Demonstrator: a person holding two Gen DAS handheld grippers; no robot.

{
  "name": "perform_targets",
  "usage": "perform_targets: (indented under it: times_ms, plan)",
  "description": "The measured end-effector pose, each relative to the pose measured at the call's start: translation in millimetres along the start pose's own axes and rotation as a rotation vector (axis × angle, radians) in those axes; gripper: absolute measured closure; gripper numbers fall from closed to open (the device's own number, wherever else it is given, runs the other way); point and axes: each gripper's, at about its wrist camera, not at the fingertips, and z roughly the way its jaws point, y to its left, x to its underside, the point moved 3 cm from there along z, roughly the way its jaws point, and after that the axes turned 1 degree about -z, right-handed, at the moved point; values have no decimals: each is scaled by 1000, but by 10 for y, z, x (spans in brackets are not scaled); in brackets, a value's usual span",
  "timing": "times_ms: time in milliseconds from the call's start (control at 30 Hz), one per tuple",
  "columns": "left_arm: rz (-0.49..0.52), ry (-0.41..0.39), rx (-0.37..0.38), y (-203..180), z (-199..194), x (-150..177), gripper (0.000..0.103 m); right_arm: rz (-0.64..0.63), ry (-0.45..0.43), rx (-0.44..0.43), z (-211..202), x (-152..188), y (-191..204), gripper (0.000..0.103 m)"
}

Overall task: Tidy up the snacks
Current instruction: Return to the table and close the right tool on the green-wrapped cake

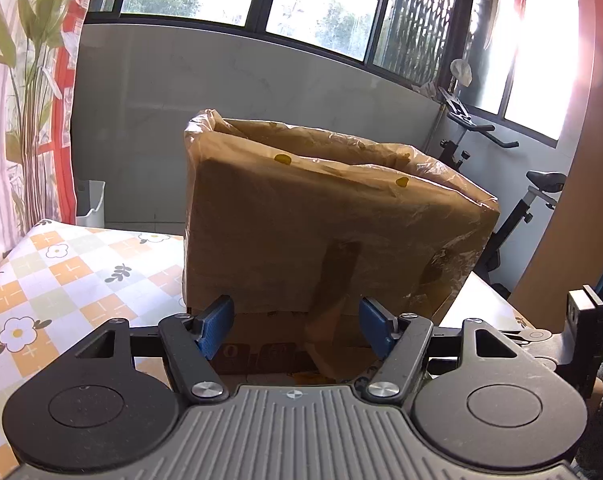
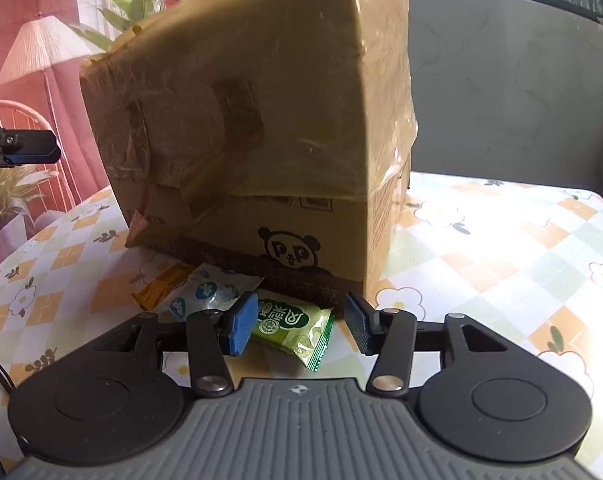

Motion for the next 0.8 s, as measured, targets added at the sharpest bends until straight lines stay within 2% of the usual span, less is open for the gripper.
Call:
perform_targets:
  times_ms: [133, 233, 300, 600, 700, 800]
  plan:
    - [5, 13, -9, 11, 14, 65, 32, 69, 36, -16, 208, -1, -32, 51]
    - [4, 22, -13, 29, 21, 107, 32, 136, 50, 9, 279, -11, -68, 51]
    - [-2, 23, -16, 40, 15, 145, 32, 138, 73, 0, 295, 11, -49, 51]
    - [-19, 46, -17, 83, 55, 311, 32, 250, 136, -60, 46, 199, 13, 50]
    - [-24, 50, -12, 96, 60, 346, 32, 222, 179, -78, -24, 224, 101, 50]
    - [-30, 52, -12, 123, 57, 371, 32, 101, 198, -41, -63, 205, 228, 50]
